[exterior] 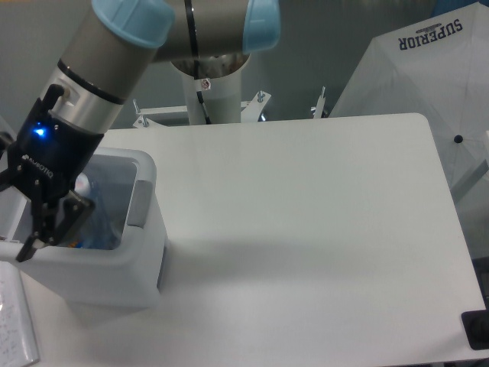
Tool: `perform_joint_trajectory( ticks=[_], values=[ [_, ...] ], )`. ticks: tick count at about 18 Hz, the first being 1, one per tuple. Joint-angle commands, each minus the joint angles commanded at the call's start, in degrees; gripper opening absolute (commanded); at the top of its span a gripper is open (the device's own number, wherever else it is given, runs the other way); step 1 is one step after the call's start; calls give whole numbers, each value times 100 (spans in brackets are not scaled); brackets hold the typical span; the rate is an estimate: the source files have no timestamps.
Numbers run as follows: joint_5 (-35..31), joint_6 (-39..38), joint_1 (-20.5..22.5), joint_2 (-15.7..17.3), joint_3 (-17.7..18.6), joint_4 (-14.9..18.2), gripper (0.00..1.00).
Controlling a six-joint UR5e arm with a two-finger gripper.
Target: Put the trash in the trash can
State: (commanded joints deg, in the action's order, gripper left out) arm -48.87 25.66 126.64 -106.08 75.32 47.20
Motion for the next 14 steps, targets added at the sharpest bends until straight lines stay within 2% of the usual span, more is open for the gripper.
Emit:
perform_joint_trajectory(
  ticks=[8,11,12,14],
  values=[
    [-70,35,1221,-17,17,26,100],
    [-79,253,1661,-26,193,44,100],
    [-166,368,1732,-44,202,53,100],
    [-953,396,1785,-114,220,61,100]
  ],
)
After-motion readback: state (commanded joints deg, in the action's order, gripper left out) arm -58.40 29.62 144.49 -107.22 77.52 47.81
